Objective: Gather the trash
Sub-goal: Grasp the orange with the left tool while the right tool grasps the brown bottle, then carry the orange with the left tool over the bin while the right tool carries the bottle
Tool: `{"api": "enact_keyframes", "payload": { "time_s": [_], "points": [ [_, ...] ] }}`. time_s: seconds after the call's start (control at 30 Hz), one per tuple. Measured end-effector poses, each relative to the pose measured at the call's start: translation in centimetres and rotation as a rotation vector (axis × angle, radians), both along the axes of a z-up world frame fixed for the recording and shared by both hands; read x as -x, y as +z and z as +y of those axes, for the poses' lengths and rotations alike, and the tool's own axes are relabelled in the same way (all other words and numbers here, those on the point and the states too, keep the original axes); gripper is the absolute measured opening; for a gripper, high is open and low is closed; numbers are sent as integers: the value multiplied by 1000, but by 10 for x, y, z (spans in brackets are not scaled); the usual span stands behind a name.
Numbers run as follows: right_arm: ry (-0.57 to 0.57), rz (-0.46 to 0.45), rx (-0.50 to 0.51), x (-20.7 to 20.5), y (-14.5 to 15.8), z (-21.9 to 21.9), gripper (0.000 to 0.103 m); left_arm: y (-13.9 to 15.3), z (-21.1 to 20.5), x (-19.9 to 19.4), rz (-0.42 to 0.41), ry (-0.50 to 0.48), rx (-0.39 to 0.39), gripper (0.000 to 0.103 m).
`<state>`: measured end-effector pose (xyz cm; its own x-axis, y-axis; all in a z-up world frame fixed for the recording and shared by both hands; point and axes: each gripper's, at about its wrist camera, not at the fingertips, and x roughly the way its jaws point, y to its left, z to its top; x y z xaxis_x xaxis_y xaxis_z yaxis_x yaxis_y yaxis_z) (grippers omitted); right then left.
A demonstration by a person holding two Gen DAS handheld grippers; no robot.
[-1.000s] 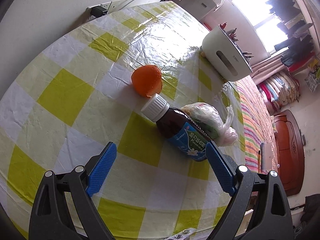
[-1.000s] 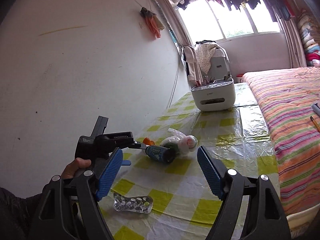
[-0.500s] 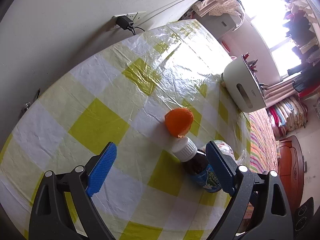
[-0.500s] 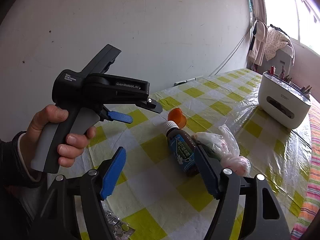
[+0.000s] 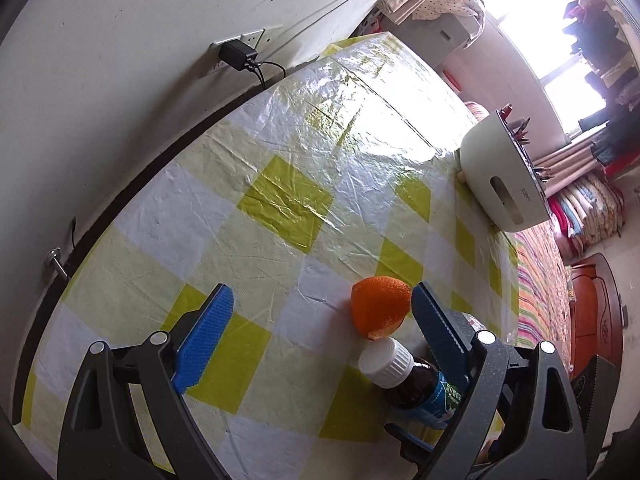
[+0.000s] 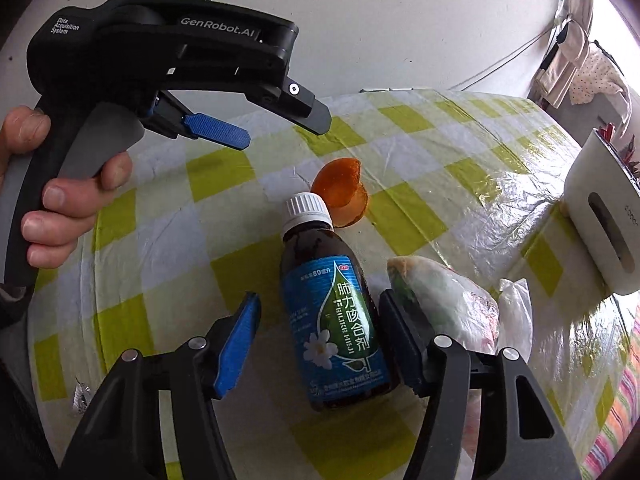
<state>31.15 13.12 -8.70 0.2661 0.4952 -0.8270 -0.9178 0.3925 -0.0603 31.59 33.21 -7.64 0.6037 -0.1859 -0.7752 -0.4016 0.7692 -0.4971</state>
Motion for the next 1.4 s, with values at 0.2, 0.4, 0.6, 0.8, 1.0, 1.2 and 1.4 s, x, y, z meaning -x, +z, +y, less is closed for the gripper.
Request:
{"api": "enact_keyframes", "payload": {
  "time_s": [0.2,0.4,0.6,0.8,1.0,1.2,1.4],
  "points": [
    [0,23,-44,14,-7,-9,43,-5,-5,-2,22,-5,-23,89],
    [-77,131,-212,45,2,-57,42,-1,-21,-5,-2,-71,-45,89],
    [-147,212,-454,91,15,-104,41,-5,-44,-13,-9,-137,-85,89],
    [-239,281,-621,111,15,-126,42,-10,-49,-24,-14,-129,-131,87],
    [-263,238,-651,130,27,-131,41,-12,-63,-30,-11,-177,-215,39],
    [-314,216,-682,138,33,-143,41,-9,-73,-23,-15,-199,-213,33],
    [-377,180,-716,147,38,-163,42,5,-85,-6,-61,-211,-226,33]
  ]
}}
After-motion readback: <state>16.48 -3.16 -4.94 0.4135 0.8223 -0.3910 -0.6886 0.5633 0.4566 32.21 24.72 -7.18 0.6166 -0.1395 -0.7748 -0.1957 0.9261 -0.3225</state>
